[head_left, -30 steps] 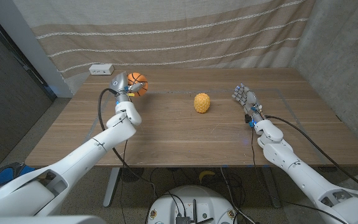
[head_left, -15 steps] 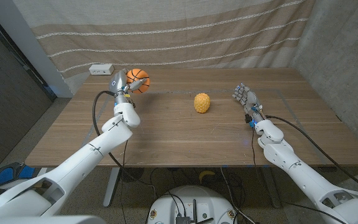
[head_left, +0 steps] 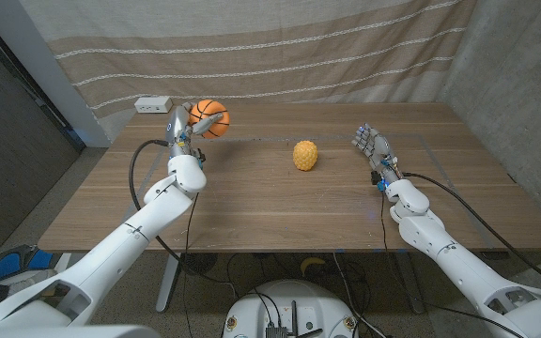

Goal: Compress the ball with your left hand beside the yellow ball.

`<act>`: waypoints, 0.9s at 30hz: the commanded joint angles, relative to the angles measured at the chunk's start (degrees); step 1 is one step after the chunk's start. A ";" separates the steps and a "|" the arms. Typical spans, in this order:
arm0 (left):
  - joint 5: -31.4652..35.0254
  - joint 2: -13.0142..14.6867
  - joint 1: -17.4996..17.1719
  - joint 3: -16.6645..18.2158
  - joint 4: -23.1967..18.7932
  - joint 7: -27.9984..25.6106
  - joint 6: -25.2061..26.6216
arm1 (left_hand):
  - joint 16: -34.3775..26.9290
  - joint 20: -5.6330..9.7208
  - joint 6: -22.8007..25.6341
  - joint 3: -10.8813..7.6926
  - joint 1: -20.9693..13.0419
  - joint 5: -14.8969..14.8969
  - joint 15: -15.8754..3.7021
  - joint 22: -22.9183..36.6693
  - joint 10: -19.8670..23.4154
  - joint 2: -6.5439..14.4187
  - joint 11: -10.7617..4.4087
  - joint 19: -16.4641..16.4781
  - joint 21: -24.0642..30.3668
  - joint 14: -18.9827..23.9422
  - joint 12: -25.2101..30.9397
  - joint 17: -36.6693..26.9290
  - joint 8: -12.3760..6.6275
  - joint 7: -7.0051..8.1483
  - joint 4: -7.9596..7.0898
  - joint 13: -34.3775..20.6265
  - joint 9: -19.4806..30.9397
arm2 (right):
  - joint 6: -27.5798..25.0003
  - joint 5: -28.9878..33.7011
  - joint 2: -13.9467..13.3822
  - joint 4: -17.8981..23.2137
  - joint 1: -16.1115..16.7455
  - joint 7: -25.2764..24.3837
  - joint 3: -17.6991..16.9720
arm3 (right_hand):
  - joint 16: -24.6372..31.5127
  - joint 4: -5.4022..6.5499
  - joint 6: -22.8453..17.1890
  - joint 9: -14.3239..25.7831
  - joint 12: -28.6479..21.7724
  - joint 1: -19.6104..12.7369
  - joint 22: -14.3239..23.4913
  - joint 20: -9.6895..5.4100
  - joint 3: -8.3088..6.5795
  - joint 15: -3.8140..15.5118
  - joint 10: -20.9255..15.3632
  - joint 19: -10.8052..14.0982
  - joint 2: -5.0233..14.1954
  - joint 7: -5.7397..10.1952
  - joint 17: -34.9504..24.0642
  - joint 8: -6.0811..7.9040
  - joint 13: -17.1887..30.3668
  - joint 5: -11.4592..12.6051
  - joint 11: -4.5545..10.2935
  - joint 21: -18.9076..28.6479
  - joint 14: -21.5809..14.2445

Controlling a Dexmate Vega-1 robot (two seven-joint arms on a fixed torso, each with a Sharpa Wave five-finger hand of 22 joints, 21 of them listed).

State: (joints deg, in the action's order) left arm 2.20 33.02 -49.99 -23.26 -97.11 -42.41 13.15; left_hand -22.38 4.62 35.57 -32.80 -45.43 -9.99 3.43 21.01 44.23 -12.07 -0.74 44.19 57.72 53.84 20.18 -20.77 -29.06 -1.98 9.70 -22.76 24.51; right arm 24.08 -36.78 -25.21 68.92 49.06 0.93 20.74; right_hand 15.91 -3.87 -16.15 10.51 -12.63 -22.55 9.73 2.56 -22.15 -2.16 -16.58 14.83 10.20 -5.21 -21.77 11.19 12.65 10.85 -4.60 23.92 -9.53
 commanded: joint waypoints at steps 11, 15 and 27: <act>-13.15 -0.26 -2.72 5.71 -0.11 9.35 -9.63 | -0.36 7.39 2.12 -0.50 -22.23 -0.33 -16.97 0.08 8.97 21.72 -8.10 -0.92 1.69 11.49 0.48 -0.83 -0.10 1.25 0.07 -1.08 0.11 | 0.67 1.47 -0.70 1.17 -0.69 -0.81 -0.04 | 0.01 -0.55 -0.49 0.19 0.19 0.10 0.31 0.05 -0.39 0.03 -0.13 0.59 -0.46 0.14 -0.13 0.07 0.15 -0.07 -0.19 -0.50 -0.21; -16.01 -0.20 -2.98 6.42 0.28 11.68 -11.23 | -0.41 7.38 2.17 -0.53 -22.26 -0.33 -16.96 0.06 8.97 21.69 -8.11 -1.00 1.91 11.52 0.49 -0.92 -0.09 1.24 0.08 -1.25 0.10 | 0.68 1.58 -0.88 1.57 -0.62 -0.97 -0.11 | 0.00 -0.59 -0.49 0.19 0.18 0.12 0.31 0.05 -0.41 0.05 -0.14 0.61 -0.46 0.15 -0.12 0.06 0.15 -0.07 -0.21 -0.57 -0.20; -24.15 0.49 -3.54 8.03 1.27 18.68 -14.85 | -0.60 7.39 2.25 -0.70 -22.45 -0.33 -16.96 -0.01 8.96 21.58 -8.01 -1.25 2.83 11.75 0.51 -1.31 0.02 1.04 0.17 -1.88 0.05 | 0.82 1.88 -1.22 2.34 -0.38 -1.20 -0.19 | -0.04 -0.72 -0.56 0.19 0.18 0.21 0.31 0.03 -0.48 0.15 -0.18 0.72 -0.47 0.19 -0.07 0.08 0.15 -0.06 -0.26 -0.78 -0.20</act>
State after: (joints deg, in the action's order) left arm -14.82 32.98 -52.91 -16.93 -96.70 -29.66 1.68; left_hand -22.69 4.48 35.95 -32.73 -45.81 -9.97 3.56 20.90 44.53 -12.46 -0.43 43.08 60.21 53.97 20.37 -21.62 -29.01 -2.36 9.91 -24.40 24.31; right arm 24.74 -35.23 -26.14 70.53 48.49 0.02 20.66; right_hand 15.91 -4.43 -16.15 10.51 -12.63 -22.55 9.73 2.35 -22.71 -2.16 -16.58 15.03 10.19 -5.21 -21.79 11.19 12.65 10.85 -4.60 23.28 -9.53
